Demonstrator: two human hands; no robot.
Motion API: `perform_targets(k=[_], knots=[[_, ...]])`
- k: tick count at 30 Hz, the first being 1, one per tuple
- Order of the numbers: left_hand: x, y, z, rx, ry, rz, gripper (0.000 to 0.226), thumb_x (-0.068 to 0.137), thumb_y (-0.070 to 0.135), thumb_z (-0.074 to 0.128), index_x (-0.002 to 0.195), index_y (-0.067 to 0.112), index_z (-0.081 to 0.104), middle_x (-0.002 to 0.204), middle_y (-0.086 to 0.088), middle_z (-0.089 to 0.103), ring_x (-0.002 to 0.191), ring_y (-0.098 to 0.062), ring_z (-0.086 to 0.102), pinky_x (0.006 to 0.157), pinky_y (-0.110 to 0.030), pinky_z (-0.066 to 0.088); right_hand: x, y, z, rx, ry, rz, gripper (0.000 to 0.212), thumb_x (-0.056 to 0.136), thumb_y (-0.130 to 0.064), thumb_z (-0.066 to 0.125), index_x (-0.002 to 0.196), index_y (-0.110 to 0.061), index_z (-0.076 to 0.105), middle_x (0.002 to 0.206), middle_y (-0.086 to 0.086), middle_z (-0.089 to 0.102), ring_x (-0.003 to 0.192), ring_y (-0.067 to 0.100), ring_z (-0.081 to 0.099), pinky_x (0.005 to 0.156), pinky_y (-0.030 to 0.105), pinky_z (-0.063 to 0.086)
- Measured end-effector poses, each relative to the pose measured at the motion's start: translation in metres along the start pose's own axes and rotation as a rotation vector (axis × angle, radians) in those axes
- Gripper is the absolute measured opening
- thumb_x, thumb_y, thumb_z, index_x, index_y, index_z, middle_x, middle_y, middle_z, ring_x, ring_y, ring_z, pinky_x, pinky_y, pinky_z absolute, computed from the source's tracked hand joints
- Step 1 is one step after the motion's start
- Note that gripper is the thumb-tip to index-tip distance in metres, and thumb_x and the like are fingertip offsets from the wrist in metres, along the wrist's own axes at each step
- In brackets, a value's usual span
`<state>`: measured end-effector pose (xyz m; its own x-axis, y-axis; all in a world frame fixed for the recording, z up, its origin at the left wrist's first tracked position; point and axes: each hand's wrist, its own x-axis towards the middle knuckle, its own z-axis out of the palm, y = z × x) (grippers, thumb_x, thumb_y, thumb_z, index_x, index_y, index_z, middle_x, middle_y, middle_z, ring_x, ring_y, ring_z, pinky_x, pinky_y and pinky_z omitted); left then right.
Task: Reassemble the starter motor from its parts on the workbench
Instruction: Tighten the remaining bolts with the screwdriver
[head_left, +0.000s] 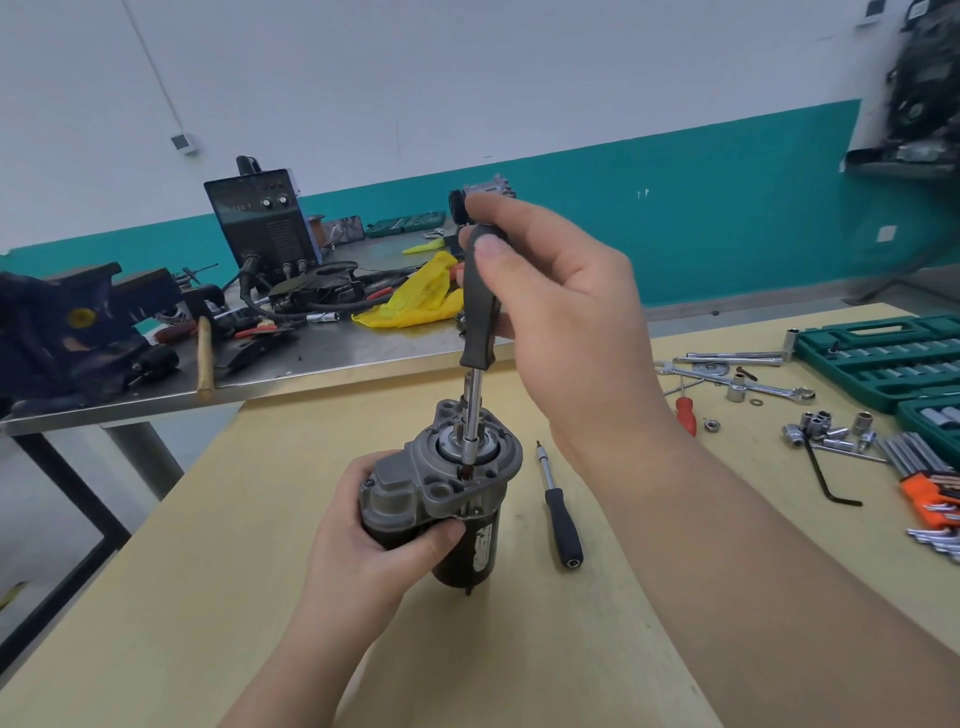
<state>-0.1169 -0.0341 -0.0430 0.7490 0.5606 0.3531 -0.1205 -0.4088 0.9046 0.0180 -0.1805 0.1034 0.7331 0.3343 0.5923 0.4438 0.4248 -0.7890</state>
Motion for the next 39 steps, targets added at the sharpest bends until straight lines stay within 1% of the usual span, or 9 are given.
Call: perform_targets(k=[3, 8, 13, 17, 21, 26, 32, 37, 39], knots=[[0.0005, 0.0008, 0.0000, -0.001, -0.001, 0.004, 0.064, 0.061, 0.037, 0.093, 0.120, 0.041, 0.067, 0.115, 0.004, 0.080, 0.100, -0.011, 0.077, 0.075, -0.015, 0.057, -0.0005, -0.0007, 0.0000, -0.006, -0.012, 0.000, 0.038, 0.097, -0.026, 0.059, 0.132, -0.025, 0.073, 0.120, -0.008, 0.077, 0.110, 0.017, 0.074, 0.095, 0.048, 0.063], [0.0002, 0.0015, 0.0002, -0.006, -0.001, 0.005, 0.065, 0.061, 0.037, 0.093, 0.120, 0.040, 0.067, 0.115, 0.004, 0.080, 0.101, -0.011, 0.077, 0.078, -0.013, 0.056, -0.0016, -0.0009, -0.0032, -0.054, 0.009, -0.075, 0.026, 0.095, -0.023, 0.078, 0.121, -0.029, 0.075, 0.098, -0.016, 0.077, 0.093, 0.007, 0.073, 0.086, 0.038, 0.066], [0.0005, 0.0006, 0.0000, -0.006, 0.005, 0.003, 0.066, 0.061, 0.037, 0.093, 0.121, 0.041, 0.066, 0.116, 0.004, 0.080, 0.102, -0.011, 0.077, 0.075, -0.015, 0.058, -0.0017, -0.0015, -0.0008, 0.042, -0.005, 0.004, 0.033, 0.099, -0.030, 0.060, 0.128, -0.024, 0.075, 0.116, -0.006, 0.079, 0.112, 0.019, 0.074, 0.095, 0.047, 0.063], [0.0007, -0.0006, -0.0005, 0.000, 0.002, 0.004, 0.067, 0.062, 0.038, 0.093, 0.123, 0.041, 0.066, 0.118, 0.004, 0.079, 0.105, -0.012, 0.077, 0.072, -0.026, 0.061, -0.0025, -0.0028, -0.0025, -0.023, 0.001, -0.045, 0.027, 0.100, -0.024, 0.070, 0.126, -0.028, 0.074, 0.108, -0.011, 0.078, 0.100, 0.011, 0.074, 0.082, 0.036, 0.066], [0.0008, -0.0009, 0.0001, -0.006, 0.007, 0.006, 0.066, 0.061, 0.037, 0.093, 0.121, 0.041, 0.067, 0.116, 0.004, 0.080, 0.102, -0.012, 0.077, 0.074, -0.017, 0.059, -0.0030, -0.0043, -0.0019, -0.054, 0.016, -0.078, 0.023, 0.097, -0.026, 0.076, 0.120, -0.029, 0.077, 0.099, -0.018, 0.076, 0.092, 0.004, 0.072, 0.083, 0.030, 0.064], [0.0014, 0.0002, 0.0004, -0.002, 0.006, 0.006, 0.066, 0.061, 0.037, 0.092, 0.121, 0.040, 0.067, 0.115, 0.005, 0.080, 0.101, -0.011, 0.077, 0.076, -0.014, 0.057, -0.0033, -0.0045, -0.0004, 0.021, -0.015, -0.012, 0.032, 0.099, -0.026, 0.062, 0.128, -0.024, 0.075, 0.116, -0.008, 0.079, 0.108, 0.015, 0.074, 0.094, 0.044, 0.064], [-0.0005, 0.0012, -0.0002, 0.005, 0.007, -0.001, 0.067, 0.061, 0.040, 0.092, 0.122, 0.042, 0.065, 0.116, 0.005, 0.080, 0.102, -0.011, 0.077, 0.070, -0.027, 0.060, -0.0034, -0.0037, -0.0019, -0.059, 0.028, -0.078, 0.027, 0.098, -0.022, 0.076, 0.124, -0.026, 0.077, 0.109, -0.013, 0.077, 0.101, 0.007, 0.072, 0.092, 0.037, 0.064], [0.0001, 0.0012, 0.0003, -0.005, 0.006, -0.002, 0.066, 0.061, 0.036, 0.092, 0.121, 0.040, 0.067, 0.114, 0.004, 0.080, 0.100, -0.011, 0.077, 0.074, -0.015, 0.057, -0.0036, -0.0039, -0.0002, 0.030, 0.014, 0.001, 0.033, 0.103, -0.020, 0.059, 0.133, -0.021, 0.074, 0.119, -0.007, 0.079, 0.111, 0.012, 0.074, 0.098, 0.046, 0.062], [0.0003, 0.0016, 0.0006, -0.008, 0.000, -0.004, 0.065, 0.061, 0.036, 0.092, 0.121, 0.040, 0.067, 0.113, 0.004, 0.080, 0.099, -0.012, 0.077, 0.073, -0.016, 0.058, -0.0037, -0.0042, -0.0009, -0.012, 0.008, -0.027, 0.031, 0.103, -0.017, 0.062, 0.132, -0.022, 0.074, 0.116, -0.008, 0.079, 0.108, 0.011, 0.074, 0.094, 0.044, 0.064]])
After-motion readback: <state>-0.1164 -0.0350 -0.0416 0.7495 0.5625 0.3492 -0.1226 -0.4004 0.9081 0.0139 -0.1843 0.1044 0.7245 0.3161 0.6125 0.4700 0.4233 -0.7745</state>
